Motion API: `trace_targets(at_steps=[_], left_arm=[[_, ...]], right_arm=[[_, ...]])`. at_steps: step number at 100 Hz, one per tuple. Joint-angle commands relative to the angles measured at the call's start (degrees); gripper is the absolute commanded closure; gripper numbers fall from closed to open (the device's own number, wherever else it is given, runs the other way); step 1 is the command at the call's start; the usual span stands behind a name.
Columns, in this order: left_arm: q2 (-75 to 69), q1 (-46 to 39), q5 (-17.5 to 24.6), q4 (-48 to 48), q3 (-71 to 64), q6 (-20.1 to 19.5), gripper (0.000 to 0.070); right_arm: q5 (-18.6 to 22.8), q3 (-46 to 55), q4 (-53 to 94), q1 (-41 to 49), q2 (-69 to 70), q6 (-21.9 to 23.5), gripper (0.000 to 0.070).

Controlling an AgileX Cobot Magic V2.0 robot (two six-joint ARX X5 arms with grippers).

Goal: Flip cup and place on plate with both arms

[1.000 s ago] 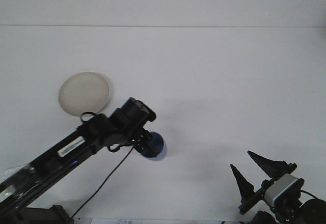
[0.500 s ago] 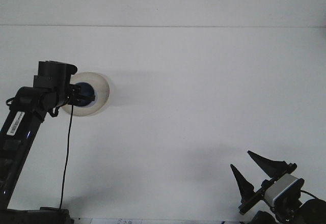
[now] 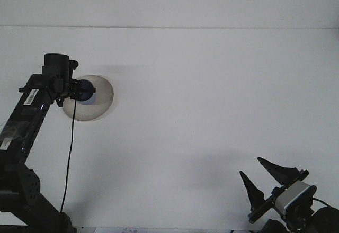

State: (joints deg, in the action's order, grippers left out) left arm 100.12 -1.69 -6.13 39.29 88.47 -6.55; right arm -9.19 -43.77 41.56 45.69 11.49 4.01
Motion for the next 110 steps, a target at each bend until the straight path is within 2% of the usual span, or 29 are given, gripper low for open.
trace_targets(at_steps=[1, 20, 25, 36, 43, 72, 85, 96, 103, 110], left_arm=[[1.6, -0.2, 0.2, -0.4, 1.5, -0.1, 0.0694], [2.1, -0.2, 1.7, -0.5, 1.5, 0.6, 0.0662], [2.1, -0.2, 2.6, -0.7, 1.5, 1.3, 0.0575], [2.1, -0.2, 3.0, -0.9, 1.5, 1.7, 0.0302], [2.1, -0.2, 2.9, -0.9, 1.5, 1.7, 0.0231], [-0.8, -0.5, 3.0, -0.5, 4.0, 4.6, 0.0230], [-7.3, -0.5, 2.9, -1.4, 4.3, 4.7, 0.0230], [-15.5, -0.5, 3.0, -1.3, 4.3, 6.4, 0.0230], [-21.4, -0.4, 4.1, -0.9, 4.3, 6.9, 0.0231], [-27.4, -0.4, 7.4, -0.4, 4.2, 6.8, 0.0232]], right_arm=[[-0.1, -0.4, -0.4, 0.5, -0.2, 1.0, 0.0279], [-0.2, -0.4, -0.4, 0.5, -0.2, 1.3, 0.0279], [-0.2, -0.4, -0.4, 0.5, -0.2, 1.5, 0.0280], [-0.2, -0.4, -0.4, 0.5, -0.2, 2.0, 0.0279], [-0.1, -0.4, -0.4, 0.5, -0.2, 2.0, 0.0279], [-0.1, -0.4, 0.0, 0.5, -0.2, 2.2, 0.0279], [-0.2, -0.4, 1.0, 0.5, -0.2, 1.9, 0.0279], [-2.5, -0.4, 1.6, 0.5, -0.2, 1.9, 0.0279], [-4.1, -0.4, 1.9, 0.5, -0.2, 2.0, 0.0278], [-5.2, -0.4, 1.9, 0.5, -0.2, 1.9, 0.0275]])
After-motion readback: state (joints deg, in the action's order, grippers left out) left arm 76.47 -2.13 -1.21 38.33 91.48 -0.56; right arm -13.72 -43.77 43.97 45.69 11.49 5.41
